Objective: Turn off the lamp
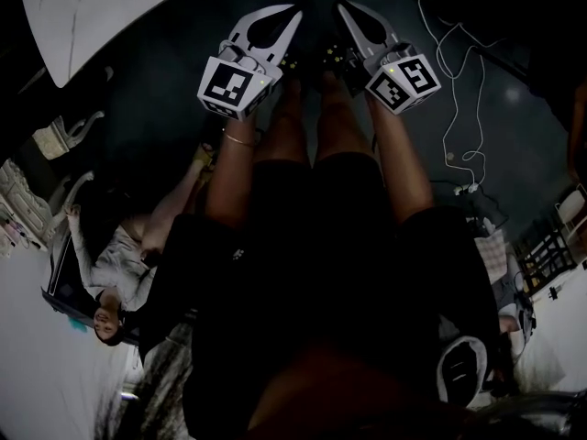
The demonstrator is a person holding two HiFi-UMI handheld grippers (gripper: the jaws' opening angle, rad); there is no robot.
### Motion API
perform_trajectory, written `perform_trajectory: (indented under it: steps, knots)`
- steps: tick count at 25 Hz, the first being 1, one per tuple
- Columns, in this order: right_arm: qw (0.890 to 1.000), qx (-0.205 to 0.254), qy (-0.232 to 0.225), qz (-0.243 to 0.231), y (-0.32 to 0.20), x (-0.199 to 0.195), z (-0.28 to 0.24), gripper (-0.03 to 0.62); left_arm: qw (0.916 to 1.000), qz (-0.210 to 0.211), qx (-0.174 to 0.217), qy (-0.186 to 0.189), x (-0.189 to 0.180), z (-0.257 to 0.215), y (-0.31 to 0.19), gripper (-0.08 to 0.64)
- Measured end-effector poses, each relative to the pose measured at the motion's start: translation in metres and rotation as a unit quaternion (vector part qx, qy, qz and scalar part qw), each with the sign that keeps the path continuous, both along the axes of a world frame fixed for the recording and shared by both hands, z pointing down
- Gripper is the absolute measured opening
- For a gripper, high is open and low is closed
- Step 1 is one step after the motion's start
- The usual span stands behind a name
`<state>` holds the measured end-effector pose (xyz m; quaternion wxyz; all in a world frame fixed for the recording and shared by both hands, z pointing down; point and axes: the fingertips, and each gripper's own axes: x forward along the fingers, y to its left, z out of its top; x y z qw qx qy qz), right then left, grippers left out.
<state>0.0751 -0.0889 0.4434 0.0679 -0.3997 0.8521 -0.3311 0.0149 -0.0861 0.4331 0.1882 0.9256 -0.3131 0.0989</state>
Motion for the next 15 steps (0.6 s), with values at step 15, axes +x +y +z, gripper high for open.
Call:
perform_trajectory:
  steps: [15]
  knots:
    - [1.0, 0.031, 0.003, 0.001, 0.0, -0.012, -0.068, 0.002, 0.9991, 0.024, 0.034, -0.014, -0.005, -0.05, 0.0, 0.006]
